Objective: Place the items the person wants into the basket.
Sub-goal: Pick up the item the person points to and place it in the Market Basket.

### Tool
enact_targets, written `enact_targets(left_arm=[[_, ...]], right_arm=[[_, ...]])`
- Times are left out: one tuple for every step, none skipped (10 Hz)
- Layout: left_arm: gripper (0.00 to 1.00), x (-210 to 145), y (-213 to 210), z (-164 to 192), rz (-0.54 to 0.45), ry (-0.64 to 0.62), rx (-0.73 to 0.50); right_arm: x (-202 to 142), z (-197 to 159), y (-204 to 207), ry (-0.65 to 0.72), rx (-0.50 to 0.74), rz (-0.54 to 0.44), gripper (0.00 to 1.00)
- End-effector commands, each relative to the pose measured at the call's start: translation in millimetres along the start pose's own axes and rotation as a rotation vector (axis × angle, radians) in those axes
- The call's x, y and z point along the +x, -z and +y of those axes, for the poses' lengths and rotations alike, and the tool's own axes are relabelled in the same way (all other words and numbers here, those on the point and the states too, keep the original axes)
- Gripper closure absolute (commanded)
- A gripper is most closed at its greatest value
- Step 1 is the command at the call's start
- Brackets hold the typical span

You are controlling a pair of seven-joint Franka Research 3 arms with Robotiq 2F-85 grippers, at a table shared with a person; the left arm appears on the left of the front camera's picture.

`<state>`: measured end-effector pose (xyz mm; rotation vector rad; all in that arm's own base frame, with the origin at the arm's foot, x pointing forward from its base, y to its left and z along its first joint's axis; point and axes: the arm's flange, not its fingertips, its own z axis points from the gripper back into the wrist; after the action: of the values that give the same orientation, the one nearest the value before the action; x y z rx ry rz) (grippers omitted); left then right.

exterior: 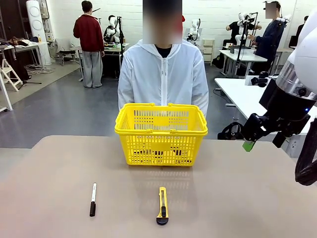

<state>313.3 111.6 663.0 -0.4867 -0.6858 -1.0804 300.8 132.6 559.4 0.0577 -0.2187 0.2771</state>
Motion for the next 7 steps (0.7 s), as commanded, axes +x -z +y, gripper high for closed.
enact_targets(left_arm=[[0.00, -1.7, -1.3, -0.3, -0.014, 0.023, -0.007], [0.00, -1.7, -1.3, -0.3, -0.014, 0.023, -0.007], [0.00, -1.7, -1.3, -0.3, -0.014, 0.023, -0.007], [0.00, -1.7, -1.3, -0.3, -0.014, 0.023, -0.007], [0.00, -1.7, -1.3, -0.3, -0.014, 0.023, -0.007], [0.00, -1.7, -1.3, -0.3, -0.014, 0.023, -0.007], [0.00, -1.7, -1.3, -0.3, -0.014, 0.023, -0.007]], right_arm=[[0.0, 0.0, 0.0, 0.000, 0.000, 0.000, 0.00], [-16.1, -12.2, -49.1, -0.154, 0.102, -0.136, 0.00], [-21.4, -32.1, -92.9, -0.191, 0.200, -0.209, 0.00], [-26.4, -60.9, -135.2, -0.187, 0.272, -0.308, 0.00], [-35.5, -94.6, -167.0, -0.201, 0.379, -0.361, 0.00], [-47.5, -120.0, -181.0, -0.227, 0.459, -0.385, 0.00], [-58.7, -145.8, -183.9, -0.251, 0.529, -0.425, 0.00]])
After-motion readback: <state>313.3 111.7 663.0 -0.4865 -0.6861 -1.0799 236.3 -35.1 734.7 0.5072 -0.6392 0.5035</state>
